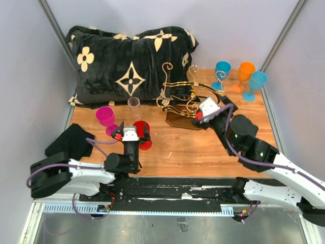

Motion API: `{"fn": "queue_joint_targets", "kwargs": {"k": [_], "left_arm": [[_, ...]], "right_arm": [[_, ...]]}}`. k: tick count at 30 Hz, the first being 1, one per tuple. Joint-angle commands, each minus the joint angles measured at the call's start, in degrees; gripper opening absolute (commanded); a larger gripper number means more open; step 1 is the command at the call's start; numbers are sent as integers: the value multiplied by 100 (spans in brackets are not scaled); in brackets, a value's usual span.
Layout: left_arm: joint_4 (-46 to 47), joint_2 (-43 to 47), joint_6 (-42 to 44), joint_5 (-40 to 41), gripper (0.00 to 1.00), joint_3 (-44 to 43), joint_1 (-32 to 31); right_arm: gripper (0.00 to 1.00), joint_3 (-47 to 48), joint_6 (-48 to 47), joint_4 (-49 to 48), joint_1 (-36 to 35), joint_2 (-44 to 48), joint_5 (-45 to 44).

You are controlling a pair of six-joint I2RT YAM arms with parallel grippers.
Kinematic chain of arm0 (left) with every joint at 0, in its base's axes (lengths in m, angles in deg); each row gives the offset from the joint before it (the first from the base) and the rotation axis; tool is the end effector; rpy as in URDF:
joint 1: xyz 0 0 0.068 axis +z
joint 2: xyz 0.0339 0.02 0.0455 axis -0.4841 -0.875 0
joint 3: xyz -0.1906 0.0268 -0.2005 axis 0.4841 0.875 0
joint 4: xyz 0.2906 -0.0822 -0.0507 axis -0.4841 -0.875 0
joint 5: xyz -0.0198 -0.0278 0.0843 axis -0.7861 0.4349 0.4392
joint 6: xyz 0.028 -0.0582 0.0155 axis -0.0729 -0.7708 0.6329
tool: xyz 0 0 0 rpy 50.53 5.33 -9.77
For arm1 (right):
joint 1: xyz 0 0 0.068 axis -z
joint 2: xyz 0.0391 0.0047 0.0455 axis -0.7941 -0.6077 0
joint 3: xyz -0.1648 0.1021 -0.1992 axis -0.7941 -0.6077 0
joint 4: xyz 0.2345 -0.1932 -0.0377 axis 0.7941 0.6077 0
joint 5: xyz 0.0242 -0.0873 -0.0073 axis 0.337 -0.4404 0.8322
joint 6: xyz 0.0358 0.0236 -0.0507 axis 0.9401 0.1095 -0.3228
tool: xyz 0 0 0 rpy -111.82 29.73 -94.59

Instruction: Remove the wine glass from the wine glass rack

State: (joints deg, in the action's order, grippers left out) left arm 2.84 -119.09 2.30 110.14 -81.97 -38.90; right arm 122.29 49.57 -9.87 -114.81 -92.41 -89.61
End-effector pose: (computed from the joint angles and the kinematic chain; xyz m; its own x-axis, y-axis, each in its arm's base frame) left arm 0.1269 -0.1856 0.1978 0.2095 0.0468 -0.9767 -0.0103 0.9989 0.0457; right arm 0.1294 0.1808 0.4301 0.3153 -0.4634 -0.8282 -0.3329 0.7632 -0.5538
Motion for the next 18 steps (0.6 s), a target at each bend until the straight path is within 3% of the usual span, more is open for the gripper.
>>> {"fn": "queue_joint_targets", "kwargs": {"k": [1, 3, 5, 8, 11, 16, 18], "left_arm": [[-1046, 1091, 39, 1229, 100, -741, -163], [-3852, 1752, -1396, 1219, 100, -1360, -158], [-6636, 2441, -2966, 690, 100, -2027, -152], [-7502, 3303, -3314, 237, 100, -2474, -141], [-8185, 3625, -3312, 388, 100, -3227, -140], [-11088, 2576, -4067, 770, 100, -5616, -47], [-12166, 2009, -4478, 102, 100, -6355, 364]], "right_arm": [[89, 980, 2250, 1518, 987, -499, 100], [90, 1215, 2820, 1923, 1366, -701, 490], [92, 1345, 3160, 2085, 1677, -801, 735], [97, 1596, 3843, 2280, 2348, -900, 1346], [98, 2015, 4347, 2814, 3041, -1203, 2138], [98, 2121, 4840, 3040, 3920, -1404, 2693], [98, 1980, 4960, 2931, 4151, -1365, 2872]]}}
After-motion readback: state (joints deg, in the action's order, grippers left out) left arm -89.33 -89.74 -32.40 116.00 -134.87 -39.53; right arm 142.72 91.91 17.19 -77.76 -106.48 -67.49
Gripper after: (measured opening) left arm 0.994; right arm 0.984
